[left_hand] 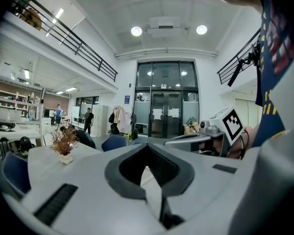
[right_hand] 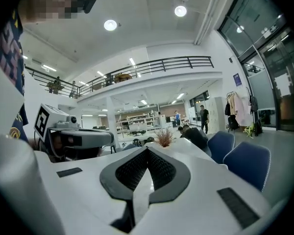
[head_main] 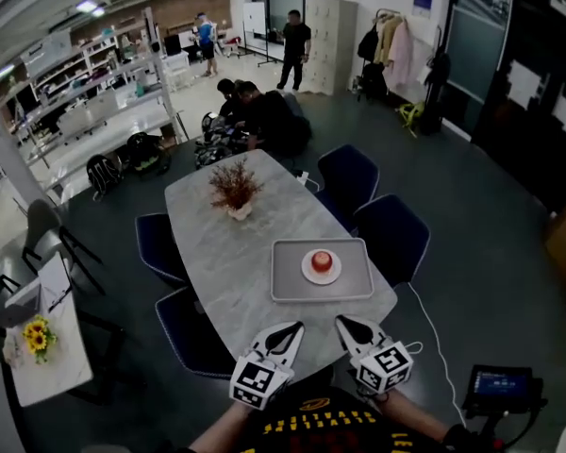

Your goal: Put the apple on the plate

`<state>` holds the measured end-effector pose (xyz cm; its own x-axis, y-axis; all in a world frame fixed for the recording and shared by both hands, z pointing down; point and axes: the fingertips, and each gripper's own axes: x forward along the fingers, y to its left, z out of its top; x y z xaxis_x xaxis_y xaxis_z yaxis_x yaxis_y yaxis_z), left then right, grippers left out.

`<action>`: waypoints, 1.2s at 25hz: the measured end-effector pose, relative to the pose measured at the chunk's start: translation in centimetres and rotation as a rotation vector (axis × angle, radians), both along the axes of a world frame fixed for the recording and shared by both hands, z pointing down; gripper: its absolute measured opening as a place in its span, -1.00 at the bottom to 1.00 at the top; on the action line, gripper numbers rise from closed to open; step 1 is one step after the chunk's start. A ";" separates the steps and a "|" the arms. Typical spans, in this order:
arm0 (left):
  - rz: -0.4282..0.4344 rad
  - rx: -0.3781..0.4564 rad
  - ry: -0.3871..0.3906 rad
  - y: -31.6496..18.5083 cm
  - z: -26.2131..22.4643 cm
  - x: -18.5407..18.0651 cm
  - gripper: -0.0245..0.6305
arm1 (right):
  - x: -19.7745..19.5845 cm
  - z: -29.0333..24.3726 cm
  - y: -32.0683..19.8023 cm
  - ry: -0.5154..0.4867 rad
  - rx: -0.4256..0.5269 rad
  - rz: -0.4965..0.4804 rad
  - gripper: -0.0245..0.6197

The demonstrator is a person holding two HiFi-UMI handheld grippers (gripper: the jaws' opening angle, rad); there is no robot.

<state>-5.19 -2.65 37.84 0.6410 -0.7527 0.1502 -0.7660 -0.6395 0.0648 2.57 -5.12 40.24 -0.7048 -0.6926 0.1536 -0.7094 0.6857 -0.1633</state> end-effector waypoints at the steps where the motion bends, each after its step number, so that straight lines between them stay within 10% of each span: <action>1: 0.006 0.017 0.000 0.4 -0.9 -0.3 -0.93 | -0.1 -0.5 0.5 -0.005 0.010 -0.001 -0.90; 30: -0.066 0.026 0.030 4.5 -0.6 -5.6 -0.93 | -2.5 -2.2 4.8 -0.015 0.081 -0.008 -0.90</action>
